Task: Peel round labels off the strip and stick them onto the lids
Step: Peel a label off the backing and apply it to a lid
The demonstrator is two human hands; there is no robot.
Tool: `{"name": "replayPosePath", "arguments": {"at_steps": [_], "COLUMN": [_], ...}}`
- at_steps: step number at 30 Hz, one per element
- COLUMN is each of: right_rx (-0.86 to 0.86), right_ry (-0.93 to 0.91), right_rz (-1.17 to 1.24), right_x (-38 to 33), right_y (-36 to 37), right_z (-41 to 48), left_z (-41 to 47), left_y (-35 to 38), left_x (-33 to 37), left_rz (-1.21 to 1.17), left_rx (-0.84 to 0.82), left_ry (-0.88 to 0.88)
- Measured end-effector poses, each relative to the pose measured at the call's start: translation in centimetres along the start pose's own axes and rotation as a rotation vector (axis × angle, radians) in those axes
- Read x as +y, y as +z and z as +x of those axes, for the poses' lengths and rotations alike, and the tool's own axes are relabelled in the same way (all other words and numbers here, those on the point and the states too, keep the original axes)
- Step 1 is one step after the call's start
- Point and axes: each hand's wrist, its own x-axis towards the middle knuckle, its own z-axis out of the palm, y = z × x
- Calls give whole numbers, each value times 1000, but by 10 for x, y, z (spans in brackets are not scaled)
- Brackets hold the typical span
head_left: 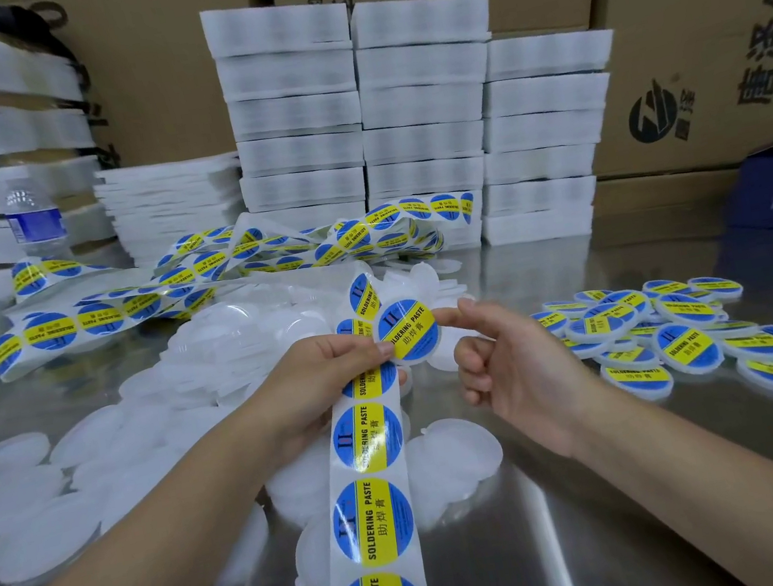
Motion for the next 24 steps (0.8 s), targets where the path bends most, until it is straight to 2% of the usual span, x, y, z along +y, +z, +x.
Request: {"name": "replayPosePath", "arguments": {"at_steps": [4, 8, 10, 15, 20, 24], "right_rx": [40, 201, 231, 334, 275, 218], "right_ry": [-39, -254, -328, -392, -413, -462], "right_rz": [-33, -213, -216, -272, -455, -512], "right_x": [0, 3, 4, 1, 7, 10], "right_y": [1, 5, 7, 3, 5, 6], "right_z": [-1, -2, -1, 1, 2, -1], "left_z": [0, 1, 0, -3, -7, -7], "left_y": [0, 1, 2, 4, 9, 14], "left_x": [0, -1, -1, 3, 5, 4], "left_rz": [9, -15, -40, -52, 9, 101], "left_rx": [1, 31, 45, 49, -12, -75], "left_ry": [-1, 32, 47, 60, 126, 146]}}
